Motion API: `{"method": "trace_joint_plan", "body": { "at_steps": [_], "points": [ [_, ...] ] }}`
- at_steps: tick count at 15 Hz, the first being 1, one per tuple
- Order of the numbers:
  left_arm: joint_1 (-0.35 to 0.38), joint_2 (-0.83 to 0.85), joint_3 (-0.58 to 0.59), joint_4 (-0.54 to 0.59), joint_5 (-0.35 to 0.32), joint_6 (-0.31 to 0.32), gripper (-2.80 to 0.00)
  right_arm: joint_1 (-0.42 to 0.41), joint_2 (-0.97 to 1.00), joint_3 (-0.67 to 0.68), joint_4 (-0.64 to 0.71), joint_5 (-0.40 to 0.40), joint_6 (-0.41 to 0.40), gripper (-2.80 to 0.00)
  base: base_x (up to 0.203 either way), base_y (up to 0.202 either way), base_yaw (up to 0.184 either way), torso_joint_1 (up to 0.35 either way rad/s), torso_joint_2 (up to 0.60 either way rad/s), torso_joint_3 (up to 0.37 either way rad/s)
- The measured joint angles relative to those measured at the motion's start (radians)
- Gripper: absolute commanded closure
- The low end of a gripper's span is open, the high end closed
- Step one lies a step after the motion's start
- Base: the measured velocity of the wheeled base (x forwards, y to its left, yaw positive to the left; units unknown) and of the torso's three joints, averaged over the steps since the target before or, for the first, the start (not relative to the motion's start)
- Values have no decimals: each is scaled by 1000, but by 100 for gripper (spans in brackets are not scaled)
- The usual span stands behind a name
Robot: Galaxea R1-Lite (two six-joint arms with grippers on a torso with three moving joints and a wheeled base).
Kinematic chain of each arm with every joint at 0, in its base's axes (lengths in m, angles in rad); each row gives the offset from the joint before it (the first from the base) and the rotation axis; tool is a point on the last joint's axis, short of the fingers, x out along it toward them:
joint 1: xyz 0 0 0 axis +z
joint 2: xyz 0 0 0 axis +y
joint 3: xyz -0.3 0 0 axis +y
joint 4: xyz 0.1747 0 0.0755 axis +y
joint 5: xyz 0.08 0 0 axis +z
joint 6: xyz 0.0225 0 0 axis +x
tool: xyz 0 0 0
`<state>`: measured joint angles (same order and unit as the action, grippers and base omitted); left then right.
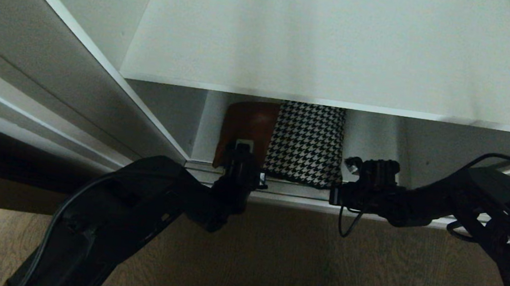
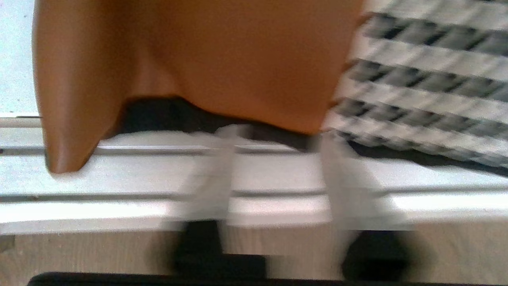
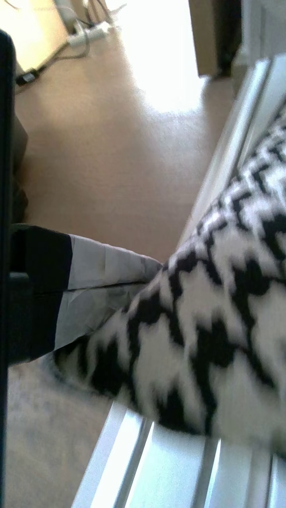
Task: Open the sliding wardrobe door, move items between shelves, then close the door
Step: Place the pillow on the lower shelf
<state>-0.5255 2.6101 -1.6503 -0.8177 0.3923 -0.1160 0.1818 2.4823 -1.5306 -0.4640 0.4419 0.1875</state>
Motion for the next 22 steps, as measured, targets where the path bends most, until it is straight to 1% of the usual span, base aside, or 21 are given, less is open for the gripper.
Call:
{"method": "trace_joint_plan", "body": {
  "at_steps": [2,4,6,8,10,12,16,19,22],
  "points": [
    [17,39,-92,57,1,-7,0,-5,1,-2,-1,2,1,0,0,0,0,0,0,0],
    [33,57,-124,84,1,-27,0,-12,5,-3,-8,1,1,0,0,0,0,0,0,0],
    [35,80,-146,97,-4,-24,0,-12,8,-6,-13,3,1,0,0,0,0,0,0,0],
    [43,119,-216,106,-5,-17,0,-13,9,-8,-21,4,3,0,0,0,0,0,0,0],
    [58,157,-271,104,-10,10,0,-11,10,-4,-51,5,4,0,0,0,0,0,0,0],
    [72,177,-284,100,-24,16,0,-5,15,-14,-51,4,2,0,0,0,0,0,0,0],
    [98,190,-290,85,-31,19,0,11,42,-96,-37,0,4,0,0,0,0,0,0,0],
    [117,181,-290,45,-25,20,0,26,60,-164,-13,0,1,0,0,0,0,0,0,0],
    [130,160,-290,-3,-17,15,0,39,67,-175,5,0,-11,0,0,0,0,0,0,0]
  ]
}}
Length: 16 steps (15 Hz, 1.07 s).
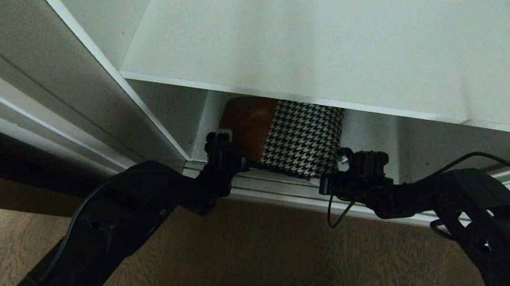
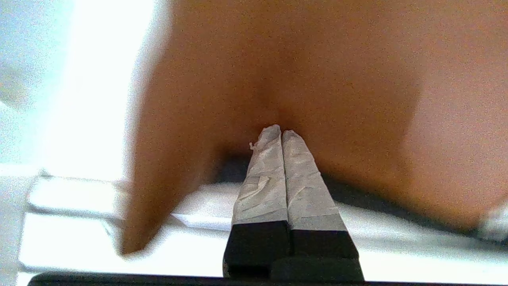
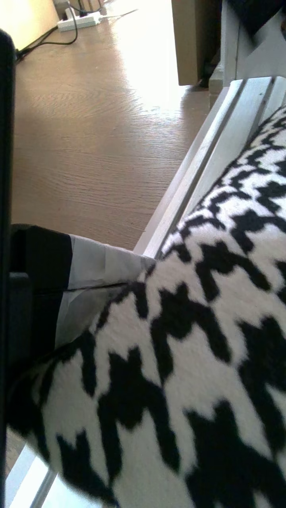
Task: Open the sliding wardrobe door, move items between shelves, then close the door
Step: Place the pillow on the lower shelf
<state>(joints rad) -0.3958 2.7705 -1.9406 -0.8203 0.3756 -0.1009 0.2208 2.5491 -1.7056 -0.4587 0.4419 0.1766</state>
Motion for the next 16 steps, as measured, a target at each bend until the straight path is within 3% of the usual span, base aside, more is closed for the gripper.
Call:
{"method": "trace_joint_plan", "body": {
  "at_steps": [5,9,11,16],
  "points": [
    [0,-3,2,-55,9,12,0,6,3,7,2,2,-10,0,0,0,0,0,0,0],
    [-18,-23,23,-85,88,11,0,2,3,28,2,1,-11,0,0,0,0,0,0,0],
    [-28,-62,112,-93,91,0,0,-3,3,37,1,2,-10,0,0,0,0,0,0,0],
    [-49,-177,354,-110,-3,-26,0,-12,3,36,0,2,-12,0,0,0,0,0,0,0]
  ]
}}
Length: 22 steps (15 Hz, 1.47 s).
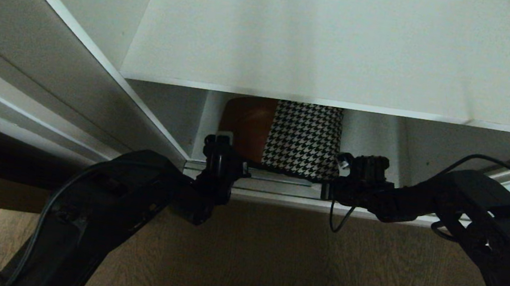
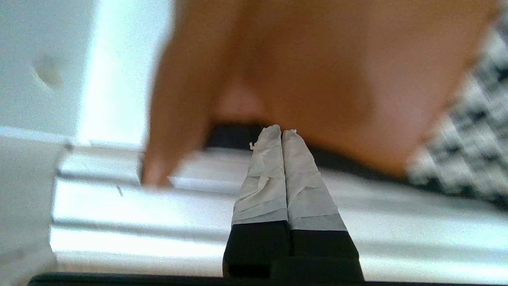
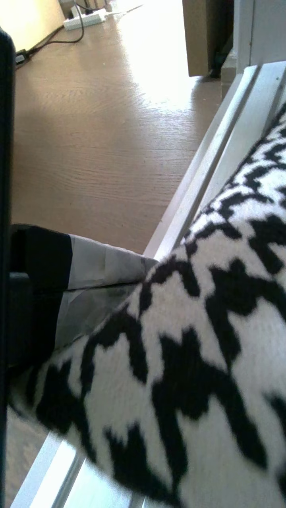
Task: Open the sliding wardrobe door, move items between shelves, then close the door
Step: Place the pillow on the lower shelf
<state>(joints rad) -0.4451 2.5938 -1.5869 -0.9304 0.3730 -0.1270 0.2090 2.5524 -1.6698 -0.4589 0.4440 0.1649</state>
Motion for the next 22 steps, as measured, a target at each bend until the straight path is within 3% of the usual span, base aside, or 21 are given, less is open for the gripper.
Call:
{"method": "trace_joint_plan", "body": {
  "at_steps": [2,5,11,13,16,22],
  "points": [
    [-21,-23,61,14,-60,-12,0,-7,0,0,-1,1,1,0,0,0,0,0,0,0],
    [-35,-4,55,54,-95,-9,0,-14,-2,1,-10,3,1,0,0,0,0,0,0,0],
    [-29,162,-296,209,-57,8,0,-38,-31,60,-92,18,7,0,0,0,0,0,0,0],
    [-10,205,-342,247,-66,45,0,-40,-58,106,-138,40,9,0,0,0,0,0,0,0],
    [9,242,-354,198,-68,112,0,-43,-89,167,-205,49,9,0,0,0,0,0,0,0],
    [34,253,-355,10,-63,129,0,-40,-107,231,-263,50,7,0,0,0,0,0,0,0]
  ]
}}
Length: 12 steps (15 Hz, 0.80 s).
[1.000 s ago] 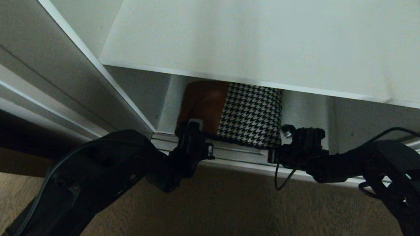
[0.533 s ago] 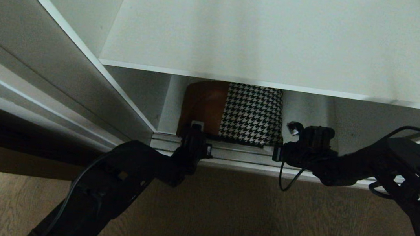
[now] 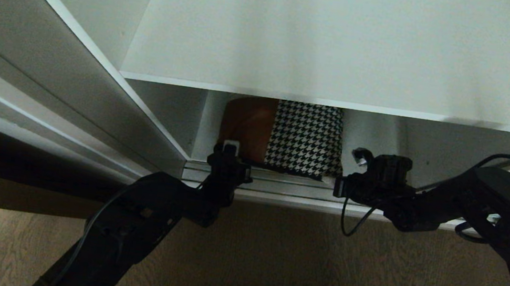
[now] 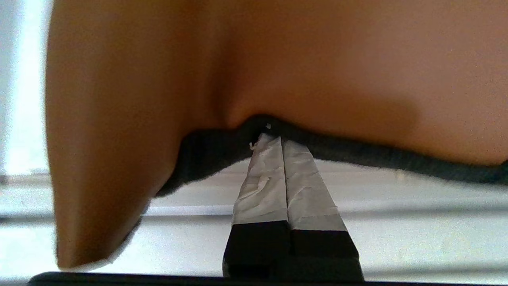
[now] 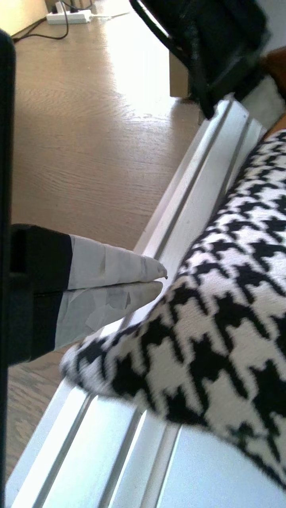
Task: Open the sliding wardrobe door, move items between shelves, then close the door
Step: Place the pillow on the lower shelf
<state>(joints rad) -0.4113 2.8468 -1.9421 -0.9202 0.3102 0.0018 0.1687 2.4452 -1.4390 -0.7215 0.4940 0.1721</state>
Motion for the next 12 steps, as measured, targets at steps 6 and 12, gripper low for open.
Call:
{"method": "trace_joint_plan", "body": {
  "at_steps": [6,12],
  "points": [
    [-1,31,0,-77,-2,51,0,1,-22,81,-79,20,-1,0,0,0,0,0,0,0],
    [-7,34,13,-181,66,66,0,1,-60,121,-68,21,-3,0,0,0,0,0,0,0]
  ]
}}
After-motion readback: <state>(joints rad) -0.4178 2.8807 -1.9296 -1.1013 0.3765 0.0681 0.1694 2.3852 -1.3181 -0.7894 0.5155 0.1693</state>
